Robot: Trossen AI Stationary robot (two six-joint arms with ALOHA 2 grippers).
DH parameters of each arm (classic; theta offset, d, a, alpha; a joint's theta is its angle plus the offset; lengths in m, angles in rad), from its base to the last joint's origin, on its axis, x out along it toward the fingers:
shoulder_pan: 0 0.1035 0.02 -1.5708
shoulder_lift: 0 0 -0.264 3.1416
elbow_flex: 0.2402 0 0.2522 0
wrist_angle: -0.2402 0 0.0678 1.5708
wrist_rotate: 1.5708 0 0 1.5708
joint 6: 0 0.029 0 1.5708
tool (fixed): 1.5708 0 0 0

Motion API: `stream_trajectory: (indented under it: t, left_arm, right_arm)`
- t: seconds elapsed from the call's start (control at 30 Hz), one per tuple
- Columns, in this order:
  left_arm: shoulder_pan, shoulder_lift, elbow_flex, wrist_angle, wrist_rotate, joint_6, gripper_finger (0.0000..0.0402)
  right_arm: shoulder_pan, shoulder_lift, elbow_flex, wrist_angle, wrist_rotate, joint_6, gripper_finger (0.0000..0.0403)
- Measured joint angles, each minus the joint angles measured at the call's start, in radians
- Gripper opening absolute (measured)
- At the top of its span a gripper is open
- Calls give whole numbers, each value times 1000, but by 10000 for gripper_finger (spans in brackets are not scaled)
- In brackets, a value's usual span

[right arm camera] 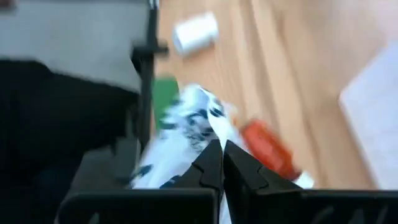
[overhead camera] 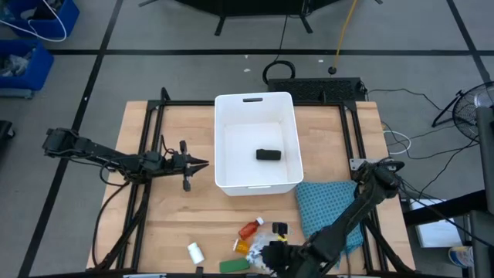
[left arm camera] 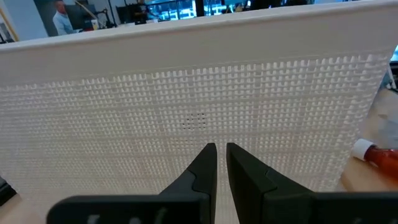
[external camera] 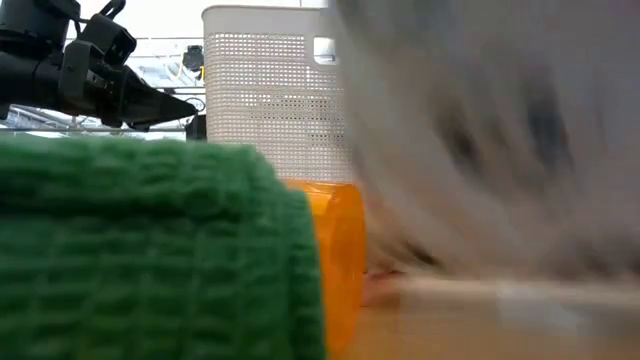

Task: Pick & place medical supplies in basket/bin
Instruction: Put the mailer bag into the white bin

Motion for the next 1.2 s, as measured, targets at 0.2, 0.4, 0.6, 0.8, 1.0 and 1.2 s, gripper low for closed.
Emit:
stream_trajectory:
  t: [0.2,0.4,0.6,0.8,1.0,1.2]
  left_arm:
    - [0,0,0,0,1,-29,42]
    - [0,0,0,-3,2,-43,42]
    - [0,0,0,8,1,-21,42]
    - [0,0,0,10,2,-14,42]
    - [0,0,0,22,0,96,42]
    - [0,0,0,33,0,208,42]
  right_arm:
    - [17,-95,1,-2,128,-145,0]
    - [26,-199,1,4,225,-318,0]
    - [11,-313,1,31,242,-586,0]
    - [-17,-452,1,63,276,-869,0]
    - [-150,-560,2,49,274,-971,0]
    - [-422,-574,2,23,65,-1003,0]
